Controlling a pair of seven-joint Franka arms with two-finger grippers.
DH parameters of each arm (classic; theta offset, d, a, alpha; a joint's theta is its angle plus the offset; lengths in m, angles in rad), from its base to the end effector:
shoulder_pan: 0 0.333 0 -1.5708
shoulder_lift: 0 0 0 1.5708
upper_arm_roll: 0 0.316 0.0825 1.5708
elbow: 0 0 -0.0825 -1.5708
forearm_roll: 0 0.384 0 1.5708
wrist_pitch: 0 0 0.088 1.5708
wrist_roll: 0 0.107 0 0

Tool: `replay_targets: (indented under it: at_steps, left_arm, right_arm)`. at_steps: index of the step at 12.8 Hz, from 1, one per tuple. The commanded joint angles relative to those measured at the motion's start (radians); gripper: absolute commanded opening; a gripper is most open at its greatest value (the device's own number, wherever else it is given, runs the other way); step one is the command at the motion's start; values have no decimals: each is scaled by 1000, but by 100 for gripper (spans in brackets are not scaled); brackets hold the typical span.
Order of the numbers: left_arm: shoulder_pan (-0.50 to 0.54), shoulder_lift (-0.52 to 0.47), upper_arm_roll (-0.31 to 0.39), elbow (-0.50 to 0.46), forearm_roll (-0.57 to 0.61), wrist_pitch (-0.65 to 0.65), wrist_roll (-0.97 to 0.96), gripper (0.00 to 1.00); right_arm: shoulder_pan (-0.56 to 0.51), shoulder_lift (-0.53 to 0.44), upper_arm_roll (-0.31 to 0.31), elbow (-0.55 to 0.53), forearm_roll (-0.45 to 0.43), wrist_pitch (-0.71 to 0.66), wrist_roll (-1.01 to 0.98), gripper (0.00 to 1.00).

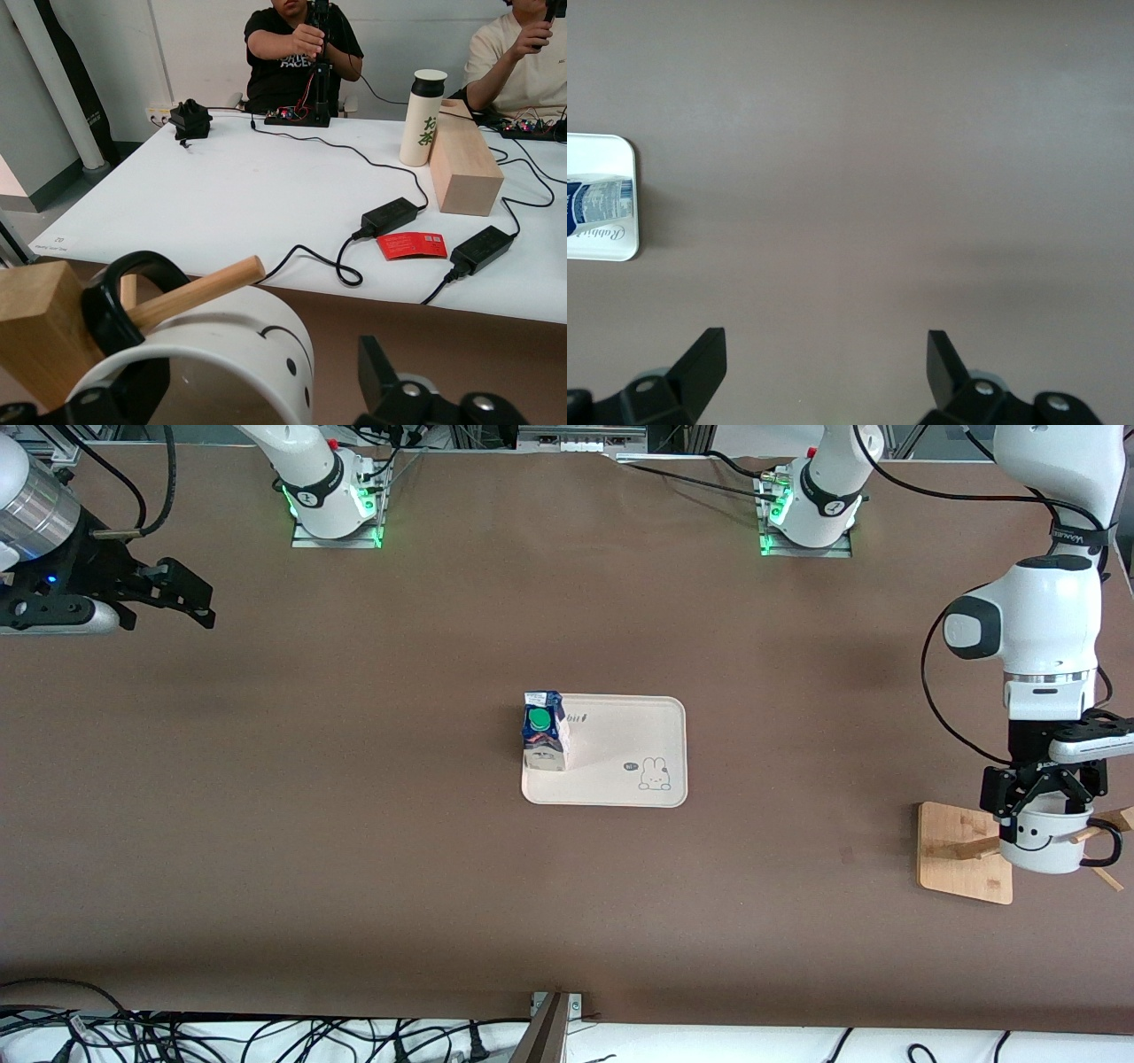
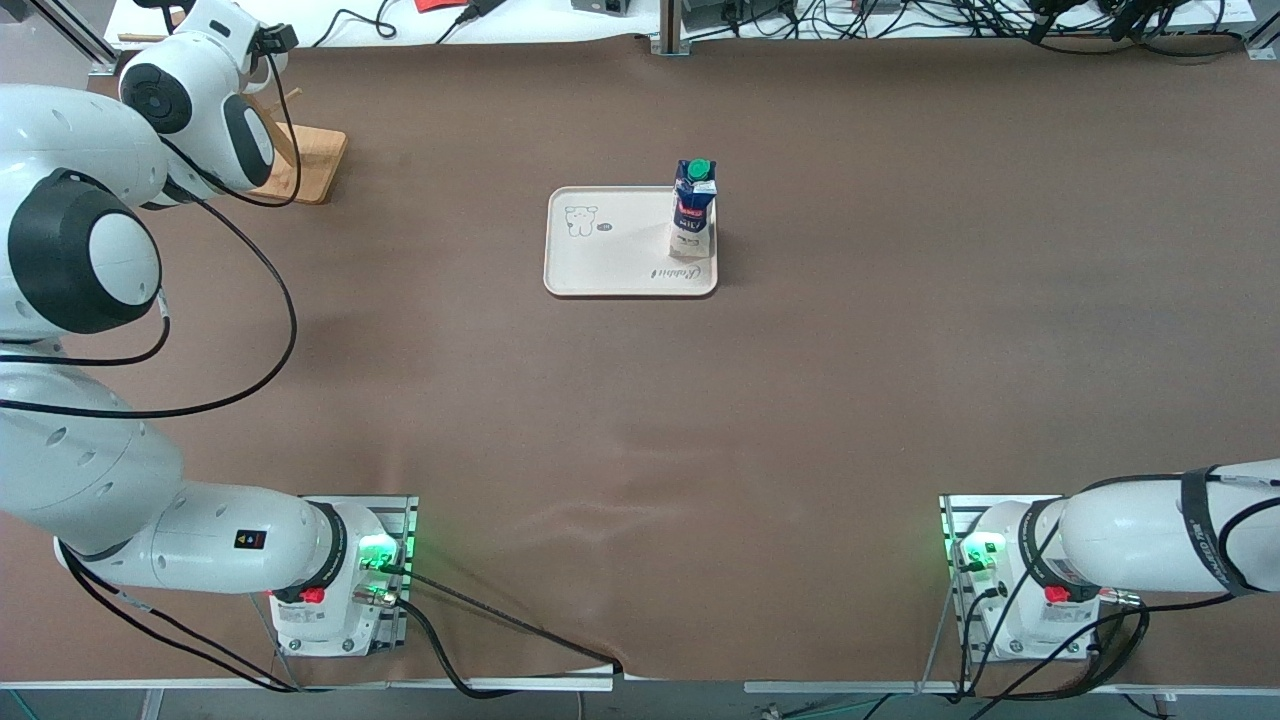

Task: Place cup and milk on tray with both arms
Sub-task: 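Close the left gripper on the mug rim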

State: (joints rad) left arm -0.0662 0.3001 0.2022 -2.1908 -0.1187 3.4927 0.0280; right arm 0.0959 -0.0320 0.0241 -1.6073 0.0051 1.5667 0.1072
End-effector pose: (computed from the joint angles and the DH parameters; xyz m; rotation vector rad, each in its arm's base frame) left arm 0.6007 0.0886 0.3752 -2.6450 -0.2660 -1.4599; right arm 0.5398 0.0659 0.6245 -3.1382 -0.0201 0.0142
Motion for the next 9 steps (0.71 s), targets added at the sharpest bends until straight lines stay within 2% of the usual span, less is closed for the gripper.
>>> replay_targets:
  at_steps: [1,2,9]
  left_arm:
    - [-3,16,2,13,-10,8,18,33]
    - [-9,16,0,8,-7,8,18,1]
    - [-17,14,-44,-17,-9,8,4,0]
  right_arm:
    - [-10,9,2,23,-11,-8,-1,100]
    - [-9,9,2,23,-11,-5,-1,100]
    - [-8,9,2,23,-11,-5,-1,100]
